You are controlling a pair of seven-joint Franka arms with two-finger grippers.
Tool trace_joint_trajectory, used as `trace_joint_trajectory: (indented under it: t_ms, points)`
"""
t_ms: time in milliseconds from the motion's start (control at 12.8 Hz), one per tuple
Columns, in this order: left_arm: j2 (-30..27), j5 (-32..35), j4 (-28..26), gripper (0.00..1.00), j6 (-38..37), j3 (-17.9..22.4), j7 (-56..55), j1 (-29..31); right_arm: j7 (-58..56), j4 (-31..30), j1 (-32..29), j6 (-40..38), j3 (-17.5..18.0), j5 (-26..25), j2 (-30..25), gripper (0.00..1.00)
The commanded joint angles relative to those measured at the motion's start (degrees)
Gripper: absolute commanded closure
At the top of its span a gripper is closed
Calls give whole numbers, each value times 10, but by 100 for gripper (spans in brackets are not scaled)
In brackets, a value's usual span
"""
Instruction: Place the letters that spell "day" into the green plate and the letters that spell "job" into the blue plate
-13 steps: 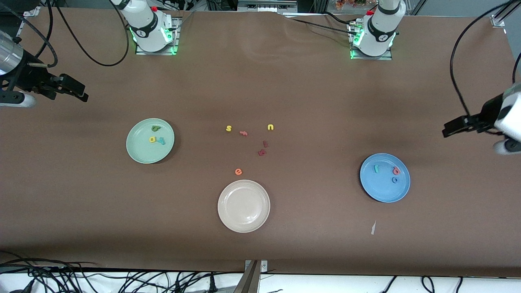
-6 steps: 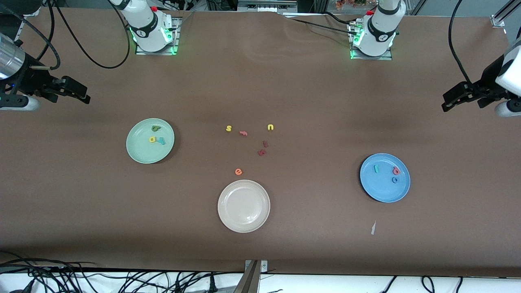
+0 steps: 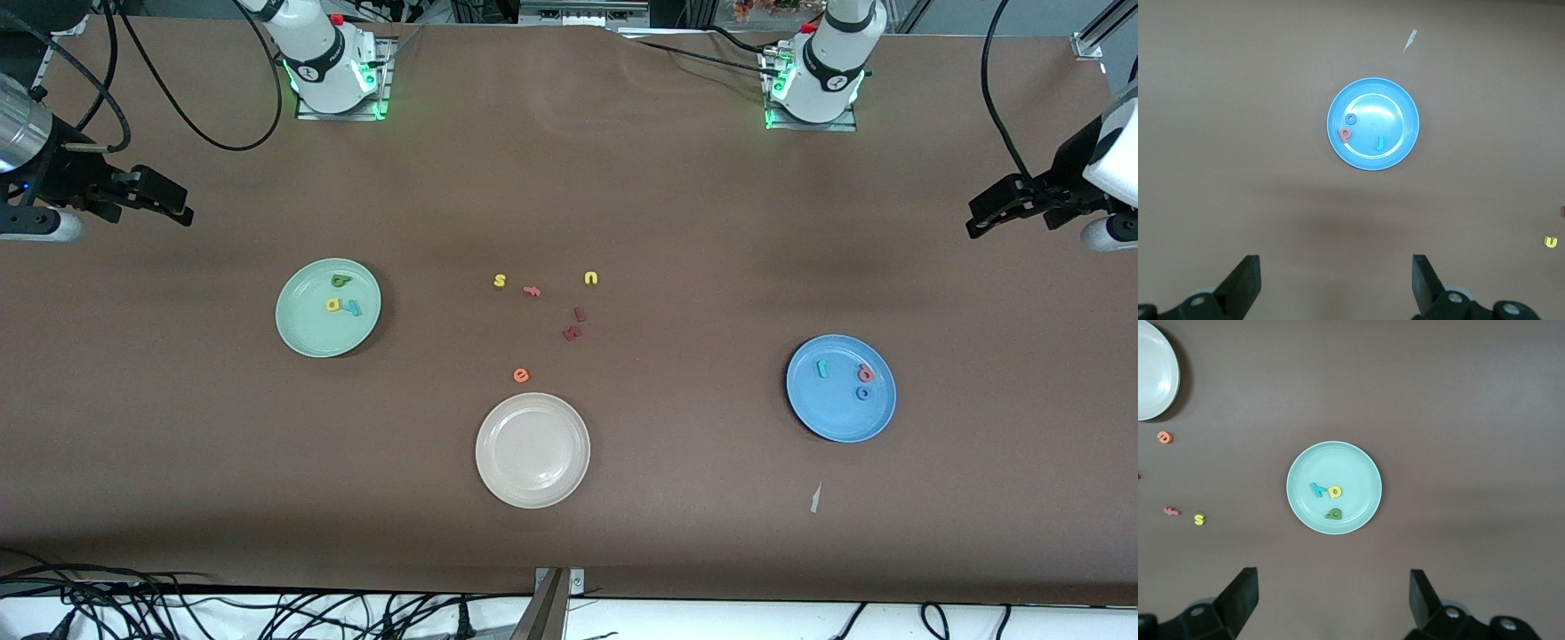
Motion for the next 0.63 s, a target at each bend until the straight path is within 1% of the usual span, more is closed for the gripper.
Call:
trace_joint_trajectory:
  t_ms: [0,548]
  points:
    - [-3,-10,0,0,-8,-1,-2,2,-2,10,6,-9,-4,-4,-2,0]
    - [0,-12,0,0,-9,-3,-1,2,-4,11,6,-12,-3,-11,1,0]
